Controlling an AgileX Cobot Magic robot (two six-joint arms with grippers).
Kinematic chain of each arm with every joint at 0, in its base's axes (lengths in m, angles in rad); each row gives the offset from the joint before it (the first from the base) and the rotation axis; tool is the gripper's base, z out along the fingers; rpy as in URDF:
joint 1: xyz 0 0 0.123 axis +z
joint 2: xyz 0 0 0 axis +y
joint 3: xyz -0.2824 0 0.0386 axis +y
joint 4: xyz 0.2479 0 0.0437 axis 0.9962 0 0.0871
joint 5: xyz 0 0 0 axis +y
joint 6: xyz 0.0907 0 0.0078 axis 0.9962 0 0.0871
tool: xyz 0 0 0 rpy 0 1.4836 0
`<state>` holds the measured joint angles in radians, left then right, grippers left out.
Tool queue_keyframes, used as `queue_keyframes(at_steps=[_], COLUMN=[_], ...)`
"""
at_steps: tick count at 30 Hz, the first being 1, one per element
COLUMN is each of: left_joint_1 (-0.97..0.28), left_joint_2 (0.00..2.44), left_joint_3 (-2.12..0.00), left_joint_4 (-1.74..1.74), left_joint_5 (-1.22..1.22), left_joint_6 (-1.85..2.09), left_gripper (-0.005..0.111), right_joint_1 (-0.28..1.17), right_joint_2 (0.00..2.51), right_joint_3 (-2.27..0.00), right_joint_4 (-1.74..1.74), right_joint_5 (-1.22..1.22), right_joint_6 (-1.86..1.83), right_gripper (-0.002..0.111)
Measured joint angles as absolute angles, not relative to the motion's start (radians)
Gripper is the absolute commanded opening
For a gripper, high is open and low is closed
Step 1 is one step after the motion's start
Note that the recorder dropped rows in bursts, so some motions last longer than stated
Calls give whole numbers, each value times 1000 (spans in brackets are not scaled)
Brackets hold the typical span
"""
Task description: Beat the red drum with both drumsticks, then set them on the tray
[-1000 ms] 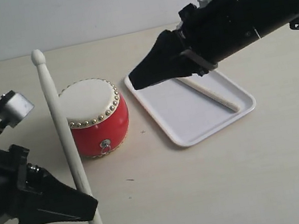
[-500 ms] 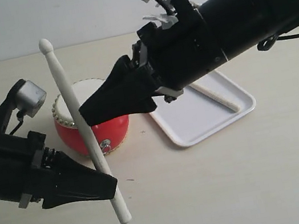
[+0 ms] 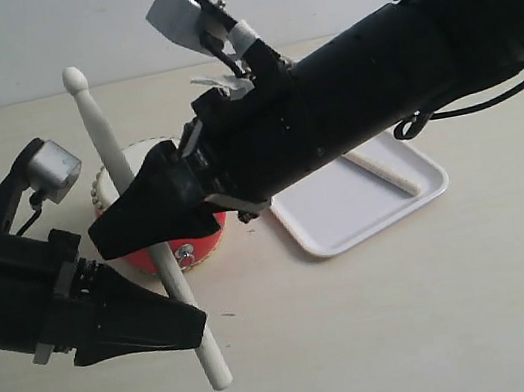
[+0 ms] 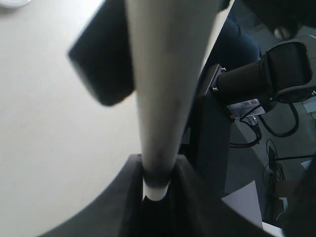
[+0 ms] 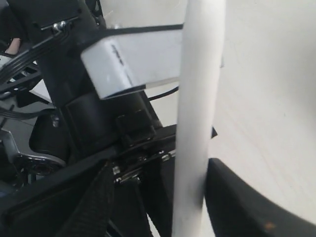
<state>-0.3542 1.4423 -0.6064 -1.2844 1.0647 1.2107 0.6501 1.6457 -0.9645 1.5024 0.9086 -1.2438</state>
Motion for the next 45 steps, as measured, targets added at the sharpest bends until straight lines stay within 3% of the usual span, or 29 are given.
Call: queue_keyframes(at_steps=[11,13,17,18,23,25,30,33,40,45], left_joint_1=[-354,-354,-354,-354,-354,-354,-354,-354,-354,-354], left_joint_2=[1442,1442,1442,1442,1442,1442,1412,1384,1294,1222], left_joint_3=[-606,-606,-606,-606,-606,-606,-606,-606,-606,-606], left_joint_4=[-1286,-1288,-1288,-1290,-1302,-1311,-1315,-1314,-1273,-1234], left_joint_5=[1080,1080,1081,1081,1084,1085,1086,1086,1114,1114], left_joint_6=[1218,1220,1220,1220,1220,1221,1221,1219,1201,1194], left_gripper=[0,0,1,5,63,65,61,54,0,0], right_joint_1=[650,650,650,650,650,650,587,513,389,387], right_joint_2=[1654,1654,1654,1654,1654,1649,1634,1634,1696,1838], right_joint_3=[-965,-965,-965,-965,-965,-965,-984,-1026,-1234,-1458], right_joint_4=[1491,1470,1463,1465,1465,1463,1408,1288,648,341], right_joint_5=[862,862,867,872,859,821,744,699,753,1012], right_joint_6=[-1244,-1244,-1242,-1238,-1223,-1221,-1167,-1069,-605,-423], right_gripper=[48,40,0,0,0,0,0,0,0,0])
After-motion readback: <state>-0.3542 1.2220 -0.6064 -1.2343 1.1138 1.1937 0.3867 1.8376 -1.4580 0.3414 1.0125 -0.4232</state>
